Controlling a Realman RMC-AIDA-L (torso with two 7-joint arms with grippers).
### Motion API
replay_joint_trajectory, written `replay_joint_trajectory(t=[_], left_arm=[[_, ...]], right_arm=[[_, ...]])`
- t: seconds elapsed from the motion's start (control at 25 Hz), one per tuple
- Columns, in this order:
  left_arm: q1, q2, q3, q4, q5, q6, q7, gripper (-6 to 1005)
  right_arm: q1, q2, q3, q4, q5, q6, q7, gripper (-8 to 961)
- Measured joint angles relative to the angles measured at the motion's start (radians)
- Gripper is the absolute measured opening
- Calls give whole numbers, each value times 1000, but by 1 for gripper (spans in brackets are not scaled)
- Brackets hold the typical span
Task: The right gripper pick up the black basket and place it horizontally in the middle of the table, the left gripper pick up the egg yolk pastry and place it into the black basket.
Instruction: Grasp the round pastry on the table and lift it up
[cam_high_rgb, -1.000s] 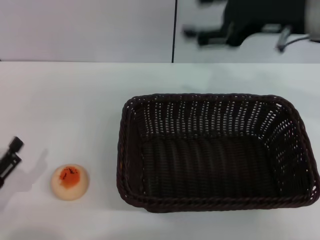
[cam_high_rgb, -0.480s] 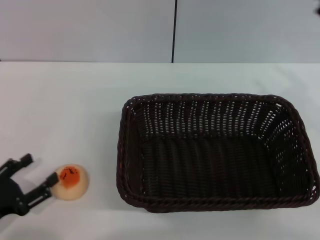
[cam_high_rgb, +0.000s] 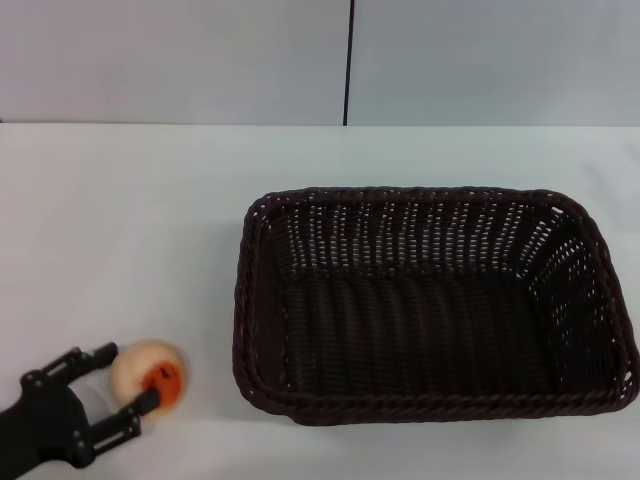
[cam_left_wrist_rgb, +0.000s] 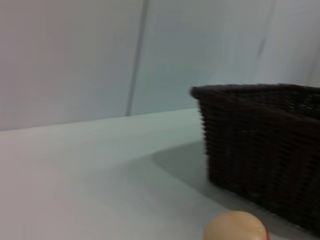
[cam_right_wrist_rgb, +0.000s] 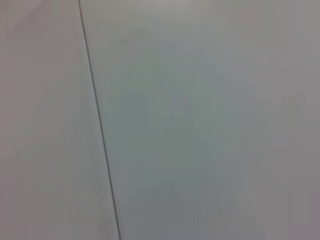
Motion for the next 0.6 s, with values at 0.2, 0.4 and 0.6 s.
replay_joint_trajectory(t=[0.2,0.4,0.6], left_arm=[[3,2,34,1,3,19,23,668],[12,-1,-35,-13,-7,78,101,488],[1,4,-100,-16,-9,129,99,381]], right_arm=[[1,0,1,15,6,-15,13,750],[8,0,-4,56,22,-31,22,750],[20,3,-11,188,129,-102,10,750]])
